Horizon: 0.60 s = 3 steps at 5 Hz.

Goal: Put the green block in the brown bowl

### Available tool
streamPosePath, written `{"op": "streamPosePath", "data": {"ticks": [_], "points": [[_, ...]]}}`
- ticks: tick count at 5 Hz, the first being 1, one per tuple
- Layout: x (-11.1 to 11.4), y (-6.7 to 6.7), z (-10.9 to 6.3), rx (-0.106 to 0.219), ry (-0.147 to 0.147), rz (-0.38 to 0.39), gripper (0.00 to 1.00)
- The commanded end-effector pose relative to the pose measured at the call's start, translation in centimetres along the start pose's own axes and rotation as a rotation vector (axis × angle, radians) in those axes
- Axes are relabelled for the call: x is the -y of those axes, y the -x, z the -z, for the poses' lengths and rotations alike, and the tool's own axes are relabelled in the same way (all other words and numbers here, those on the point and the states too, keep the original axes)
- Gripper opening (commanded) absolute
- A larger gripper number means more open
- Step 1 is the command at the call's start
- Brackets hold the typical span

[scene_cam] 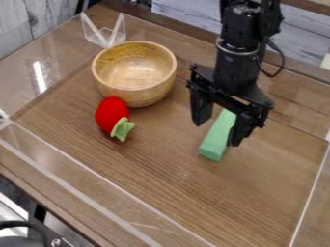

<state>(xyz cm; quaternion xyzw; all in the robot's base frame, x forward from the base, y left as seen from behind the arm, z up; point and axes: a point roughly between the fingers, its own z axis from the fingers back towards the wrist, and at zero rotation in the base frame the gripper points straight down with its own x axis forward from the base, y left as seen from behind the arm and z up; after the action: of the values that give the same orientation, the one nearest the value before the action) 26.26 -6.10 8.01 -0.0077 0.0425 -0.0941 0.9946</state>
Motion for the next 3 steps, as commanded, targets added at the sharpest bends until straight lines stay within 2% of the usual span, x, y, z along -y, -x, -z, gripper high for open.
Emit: {"op": "streamPosePath", "data": {"ticks": [1,3], "points": [[-0.3,-0.6,-1.0,0.057,0.002,0.076,1.0],[-0.4,0.1,1.0,0.075,0.011,0.076,1.0]]}}
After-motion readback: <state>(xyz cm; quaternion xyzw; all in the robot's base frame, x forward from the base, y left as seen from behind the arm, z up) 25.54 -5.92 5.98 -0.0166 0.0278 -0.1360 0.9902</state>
